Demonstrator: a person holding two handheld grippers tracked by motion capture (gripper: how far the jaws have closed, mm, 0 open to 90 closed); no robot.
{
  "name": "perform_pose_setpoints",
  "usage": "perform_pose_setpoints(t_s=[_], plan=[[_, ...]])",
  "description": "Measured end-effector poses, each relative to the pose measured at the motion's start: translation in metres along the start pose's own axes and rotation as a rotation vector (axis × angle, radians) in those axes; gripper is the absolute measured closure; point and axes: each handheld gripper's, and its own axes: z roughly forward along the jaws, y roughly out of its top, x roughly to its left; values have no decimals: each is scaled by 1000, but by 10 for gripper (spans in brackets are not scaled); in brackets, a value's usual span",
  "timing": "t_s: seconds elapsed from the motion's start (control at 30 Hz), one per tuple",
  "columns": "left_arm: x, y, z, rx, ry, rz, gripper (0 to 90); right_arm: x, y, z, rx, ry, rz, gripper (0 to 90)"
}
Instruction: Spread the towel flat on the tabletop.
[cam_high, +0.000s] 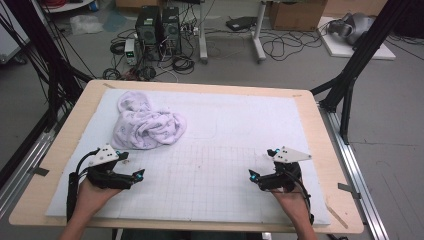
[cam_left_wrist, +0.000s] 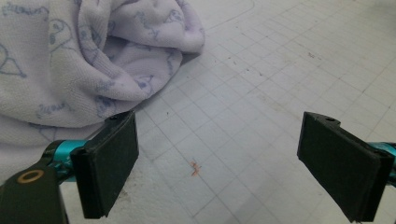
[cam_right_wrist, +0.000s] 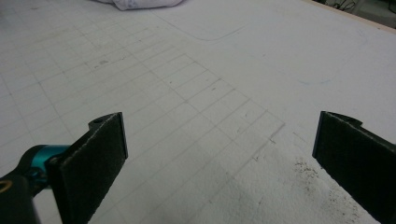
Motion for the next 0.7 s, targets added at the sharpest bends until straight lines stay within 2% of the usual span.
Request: perform_pose_setpoints(t_s=[0.17,0.43,0.7], plan=[[1,1,2,4,-2,0,135,-2,-1,2,6,6,12,21],[1,0,1,6,-6,3,140,-1,-1,2,12,10,2,21],[-1,3,-3,-12,-9,3,149,2,0,2,12,8,-3,21]])
